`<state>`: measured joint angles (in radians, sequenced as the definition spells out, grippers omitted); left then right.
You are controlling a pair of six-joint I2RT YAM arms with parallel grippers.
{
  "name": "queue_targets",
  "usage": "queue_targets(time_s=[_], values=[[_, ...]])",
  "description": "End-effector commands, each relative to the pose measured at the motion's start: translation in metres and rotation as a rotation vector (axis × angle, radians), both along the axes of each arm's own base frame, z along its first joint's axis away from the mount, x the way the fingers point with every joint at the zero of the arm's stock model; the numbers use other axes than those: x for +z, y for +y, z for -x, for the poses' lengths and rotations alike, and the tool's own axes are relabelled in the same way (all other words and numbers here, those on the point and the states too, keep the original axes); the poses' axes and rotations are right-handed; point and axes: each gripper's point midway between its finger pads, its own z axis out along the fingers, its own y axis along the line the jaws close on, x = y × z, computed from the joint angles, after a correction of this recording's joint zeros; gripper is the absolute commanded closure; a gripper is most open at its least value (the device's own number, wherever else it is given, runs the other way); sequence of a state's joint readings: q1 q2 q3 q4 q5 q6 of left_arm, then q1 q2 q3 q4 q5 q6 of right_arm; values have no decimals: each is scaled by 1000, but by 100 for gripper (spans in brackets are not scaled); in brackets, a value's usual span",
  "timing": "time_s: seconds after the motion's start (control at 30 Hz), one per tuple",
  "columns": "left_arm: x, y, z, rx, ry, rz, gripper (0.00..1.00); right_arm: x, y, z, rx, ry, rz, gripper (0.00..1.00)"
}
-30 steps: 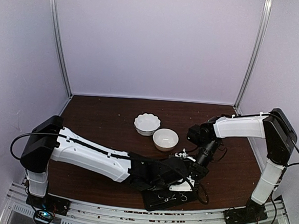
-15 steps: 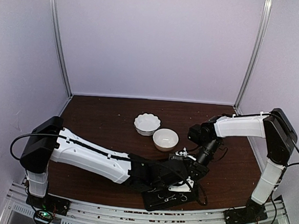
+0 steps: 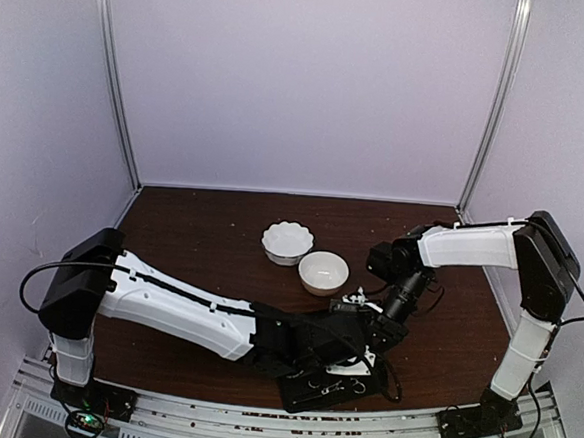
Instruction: Sort the hair-cutting tools
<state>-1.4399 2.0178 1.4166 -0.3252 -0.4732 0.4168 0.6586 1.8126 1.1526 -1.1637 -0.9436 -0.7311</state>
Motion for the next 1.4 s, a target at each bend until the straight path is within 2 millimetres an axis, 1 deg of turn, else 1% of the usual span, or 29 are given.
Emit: queue_targets(time_s=[0.0, 0.1, 0.17, 0.23, 0.4, 0.5, 0.53, 0.57, 0.6, 0.67, 0.73, 0.87, 0.97, 1.03, 1.1, 1.23, 1.37], values=[[11, -2, -8, 57, 16, 69, 100, 8, -2, -2, 11, -4, -17, 79], [9, -1, -5, 73, 52, 81, 100, 22, -5, -13, -17, -46, -59, 65], [7, 1, -4, 95, 77, 87, 100, 33, -10, -23, -36, -86, -71, 60], [5, 3, -4, 129, 113, 101, 100, 47, -17, -38, -70, -130, -74, 56], [3, 7, -9, 218, 177, 143, 100, 87, -37, -78, -175, -262, -121, 53], [3, 7, -12, 271, 223, 178, 100, 108, -48, -108, -326, -381, -133, 53], [3, 7, -14, 290, 238, 189, 100, 112, -52, -119, -390, -437, -129, 54], [3, 8, -16, 308, 251, 201, 100, 122, -58, -130, -457, -529, -138, 54], [4, 8, -18, 328, 267, 215, 100, 124, -65, -141, -525, -590, -126, 53], [2, 8, -21, 364, 304, 237, 100, 126, -75, -156, -606, -711, -129, 53], [-5, 9, -26, 407, 344, 239, 100, 113, -86, -153, -618, -751, -88, 53], [-11, 15, -37, 484, 382, 246, 100, 77, -98, -131, -529, -743, -22, 57], [-11, 18, -42, 522, 421, 259, 100, 60, -103, -114, -458, -765, -22, 61], [-9, 18, -45, 536, 438, 269, 100, 56, -102, -105, -409, -792, -56, 62], [-5, 15, -46, 533, 448, 284, 100, 58, -98, -100, -389, -809, -97, 61], [4, 6, -45, 521, 465, 316, 100, 67, -83, -97, -358, -802, -154, 62], [14, -1, -46, 512, 472, 344, 100, 67, -66, -92, -303, -791, -179, 63]])
